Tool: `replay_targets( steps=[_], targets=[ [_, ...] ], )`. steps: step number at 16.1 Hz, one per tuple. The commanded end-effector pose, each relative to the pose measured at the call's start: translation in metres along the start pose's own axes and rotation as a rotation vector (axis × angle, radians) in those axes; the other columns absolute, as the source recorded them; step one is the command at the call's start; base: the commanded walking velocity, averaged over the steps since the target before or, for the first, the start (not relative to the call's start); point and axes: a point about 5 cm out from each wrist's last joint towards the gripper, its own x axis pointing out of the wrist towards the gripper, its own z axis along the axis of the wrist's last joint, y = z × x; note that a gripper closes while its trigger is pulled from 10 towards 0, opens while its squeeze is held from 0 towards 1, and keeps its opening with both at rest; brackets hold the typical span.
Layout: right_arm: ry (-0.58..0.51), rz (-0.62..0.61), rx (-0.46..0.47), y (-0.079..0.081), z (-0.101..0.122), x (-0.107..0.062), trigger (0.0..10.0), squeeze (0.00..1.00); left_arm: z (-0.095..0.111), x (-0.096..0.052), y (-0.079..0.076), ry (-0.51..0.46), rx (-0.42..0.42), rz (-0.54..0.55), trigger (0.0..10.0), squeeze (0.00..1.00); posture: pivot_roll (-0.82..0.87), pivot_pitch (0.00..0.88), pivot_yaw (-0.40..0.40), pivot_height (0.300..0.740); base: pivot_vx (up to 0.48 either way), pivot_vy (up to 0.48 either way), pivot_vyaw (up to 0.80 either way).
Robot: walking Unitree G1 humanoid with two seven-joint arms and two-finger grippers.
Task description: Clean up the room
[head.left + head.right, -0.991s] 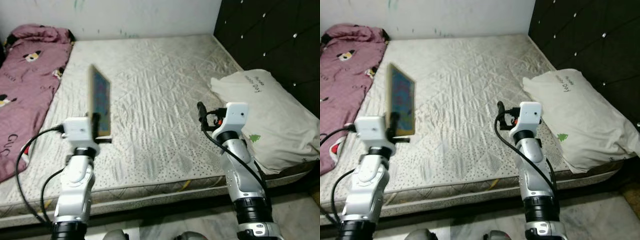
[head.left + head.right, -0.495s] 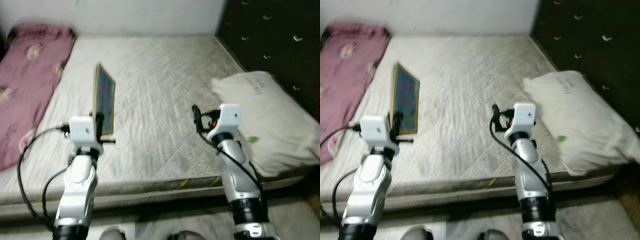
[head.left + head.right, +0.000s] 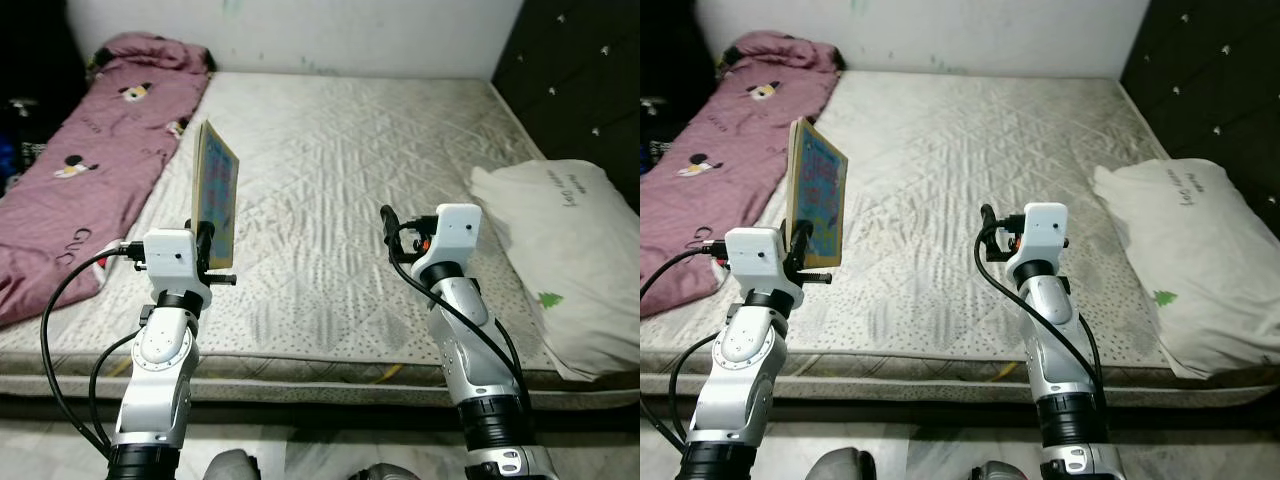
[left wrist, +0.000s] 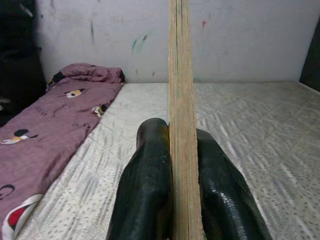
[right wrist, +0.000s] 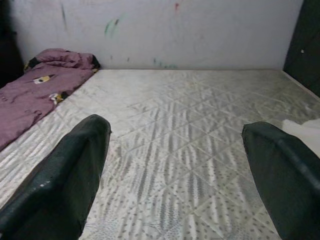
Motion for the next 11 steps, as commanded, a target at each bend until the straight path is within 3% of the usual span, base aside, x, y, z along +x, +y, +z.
replay_targets(
  steps=[1,5,11],
  targets=[
    [-0.001,-0.006,0.004,-0.0006,0.0026,0.0004,10.0,0.0,0.0096,0.0039,0.0007,-0.04,0.011,-0.011,10.0,0.0,-0.09,0.0,-0.014,0.74,0.0,0.0,0.0],
    [0.002,-0.002,0.002,0.0007,0.0027,0.0004,10.0,0.0,0.0108,0.0035,-0.0012,-0.048,0.011,-0.031,10.0,0.0,-0.08,0.0,-0.019,0.74,0.0,0.0,0.0],
    [0.003,0.0,-0.004,-0.0007,0.0024,0.0014,10.0,0.0,0.0108,0.005,-0.0036,-0.052,0.006,-0.04,10.0,0.0,-0.08,0.0,-0.021,0.74,0.0,-0.377,0.0]
  ],
)
